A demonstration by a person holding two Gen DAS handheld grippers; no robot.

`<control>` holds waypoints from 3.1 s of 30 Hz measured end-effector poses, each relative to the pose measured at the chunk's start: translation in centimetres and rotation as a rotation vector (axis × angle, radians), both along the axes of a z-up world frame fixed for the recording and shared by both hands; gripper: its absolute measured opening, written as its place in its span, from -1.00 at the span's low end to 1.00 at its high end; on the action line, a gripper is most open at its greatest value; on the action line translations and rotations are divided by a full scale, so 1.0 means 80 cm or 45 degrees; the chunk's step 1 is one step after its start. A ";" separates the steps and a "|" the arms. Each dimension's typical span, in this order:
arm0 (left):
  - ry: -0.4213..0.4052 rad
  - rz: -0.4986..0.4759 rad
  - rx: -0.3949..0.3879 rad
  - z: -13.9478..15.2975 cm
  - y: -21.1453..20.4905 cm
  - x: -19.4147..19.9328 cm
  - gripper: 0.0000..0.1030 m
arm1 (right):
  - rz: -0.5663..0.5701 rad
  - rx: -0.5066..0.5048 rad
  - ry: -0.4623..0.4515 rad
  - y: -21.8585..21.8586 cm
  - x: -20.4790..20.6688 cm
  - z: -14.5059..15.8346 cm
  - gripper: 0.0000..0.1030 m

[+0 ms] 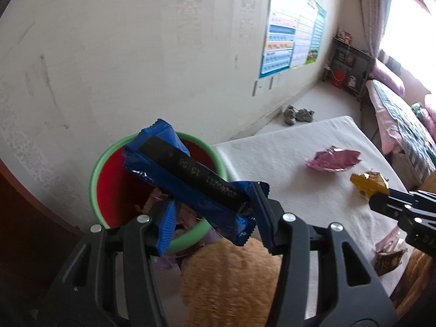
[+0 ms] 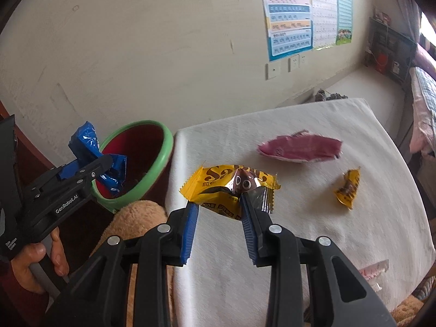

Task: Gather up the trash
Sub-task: 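Carry the blue and yellow wrappers over the red bin with both grippers, then open both grippers to drop the wrappers into the red bin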

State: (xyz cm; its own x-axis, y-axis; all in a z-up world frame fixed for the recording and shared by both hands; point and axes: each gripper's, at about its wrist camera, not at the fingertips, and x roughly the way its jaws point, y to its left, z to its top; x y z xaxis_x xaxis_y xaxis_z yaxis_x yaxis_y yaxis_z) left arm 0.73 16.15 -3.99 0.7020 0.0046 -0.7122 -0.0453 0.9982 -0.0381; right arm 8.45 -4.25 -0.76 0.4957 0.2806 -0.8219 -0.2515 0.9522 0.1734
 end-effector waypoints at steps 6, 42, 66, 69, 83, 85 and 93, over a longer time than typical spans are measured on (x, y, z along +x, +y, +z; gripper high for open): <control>0.009 0.075 -0.003 -0.005 0.036 0.003 -0.06 | 0.075 -0.009 -0.010 0.035 0.015 0.003 -0.40; 0.094 0.211 -0.033 -0.046 0.111 0.030 -0.06 | 0.237 -0.007 0.045 0.142 0.075 -0.018 -0.39; 0.131 0.210 -0.057 -0.067 0.131 0.043 -0.06 | 0.241 0.017 0.056 0.184 0.112 -0.028 -0.38; 0.133 0.198 -0.057 -0.069 0.129 0.045 -0.06 | 0.237 0.024 0.054 0.188 0.119 -0.027 -0.38; 0.156 0.147 -0.062 -0.083 0.129 0.057 -0.06 | 0.250 0.058 0.117 0.210 0.142 -0.042 -0.36; 0.159 0.146 -0.064 -0.084 0.130 0.061 -0.06 | 0.249 0.067 0.127 0.214 0.146 -0.044 -0.36; 0.198 0.129 -0.111 -0.097 0.131 0.060 0.36 | 0.238 0.075 0.108 0.225 0.154 -0.038 -0.05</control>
State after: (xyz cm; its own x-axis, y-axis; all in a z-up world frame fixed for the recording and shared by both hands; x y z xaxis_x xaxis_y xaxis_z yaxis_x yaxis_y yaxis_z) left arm 5.56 26.65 -11.77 0.5828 0.0032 -0.8126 -0.1576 0.9814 -0.1092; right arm 20.80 13.72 -3.82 0.3603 0.4100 -0.8379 -0.4049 0.8779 0.2554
